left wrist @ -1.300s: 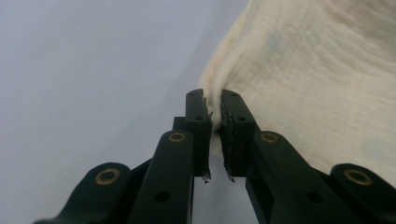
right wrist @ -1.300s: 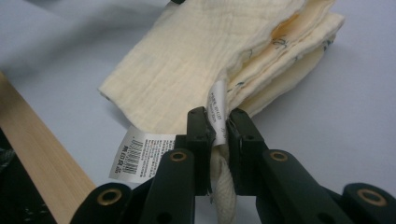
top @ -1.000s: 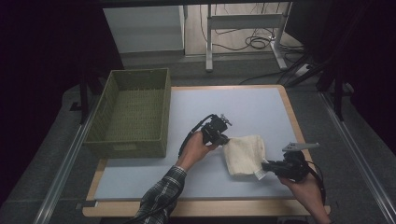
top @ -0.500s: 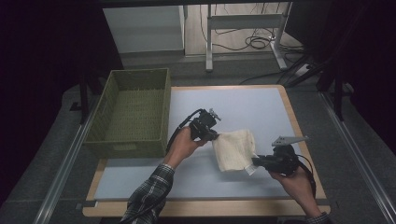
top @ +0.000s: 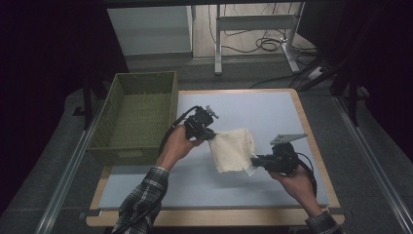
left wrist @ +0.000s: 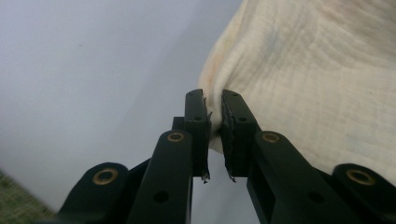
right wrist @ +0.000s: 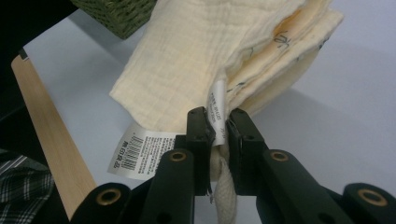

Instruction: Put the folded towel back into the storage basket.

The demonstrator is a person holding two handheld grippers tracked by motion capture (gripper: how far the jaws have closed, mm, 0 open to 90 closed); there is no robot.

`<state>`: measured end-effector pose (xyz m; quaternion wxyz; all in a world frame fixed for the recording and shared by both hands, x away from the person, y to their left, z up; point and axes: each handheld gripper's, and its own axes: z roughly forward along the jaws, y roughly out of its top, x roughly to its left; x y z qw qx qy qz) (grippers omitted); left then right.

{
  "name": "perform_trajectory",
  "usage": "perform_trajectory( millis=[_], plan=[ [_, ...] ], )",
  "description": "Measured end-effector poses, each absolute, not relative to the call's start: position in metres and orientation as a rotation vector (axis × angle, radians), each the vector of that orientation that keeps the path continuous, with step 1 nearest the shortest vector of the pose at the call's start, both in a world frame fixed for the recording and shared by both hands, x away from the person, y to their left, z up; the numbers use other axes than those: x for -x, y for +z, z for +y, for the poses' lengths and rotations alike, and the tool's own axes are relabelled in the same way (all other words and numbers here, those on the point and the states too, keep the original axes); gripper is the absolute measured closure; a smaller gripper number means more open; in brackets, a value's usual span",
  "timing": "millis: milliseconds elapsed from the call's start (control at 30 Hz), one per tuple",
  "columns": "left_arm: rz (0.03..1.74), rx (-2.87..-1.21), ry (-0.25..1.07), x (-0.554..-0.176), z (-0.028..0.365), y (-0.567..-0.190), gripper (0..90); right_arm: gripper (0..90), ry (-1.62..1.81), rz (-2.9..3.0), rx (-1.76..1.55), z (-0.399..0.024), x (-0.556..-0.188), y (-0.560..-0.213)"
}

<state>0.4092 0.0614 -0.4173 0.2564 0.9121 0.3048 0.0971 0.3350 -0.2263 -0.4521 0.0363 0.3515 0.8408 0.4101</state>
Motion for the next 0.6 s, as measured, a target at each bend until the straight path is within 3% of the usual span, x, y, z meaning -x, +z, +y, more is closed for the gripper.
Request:
perform_trajectory(
  millis=[600],
  plan=[
    [0.937, -2.548, 0.317, -0.416, 0.113, -0.39, 81.8, 80.1, 1.352, 2.645, -0.982, -0.169, -0.361, -0.435]
  ],
)
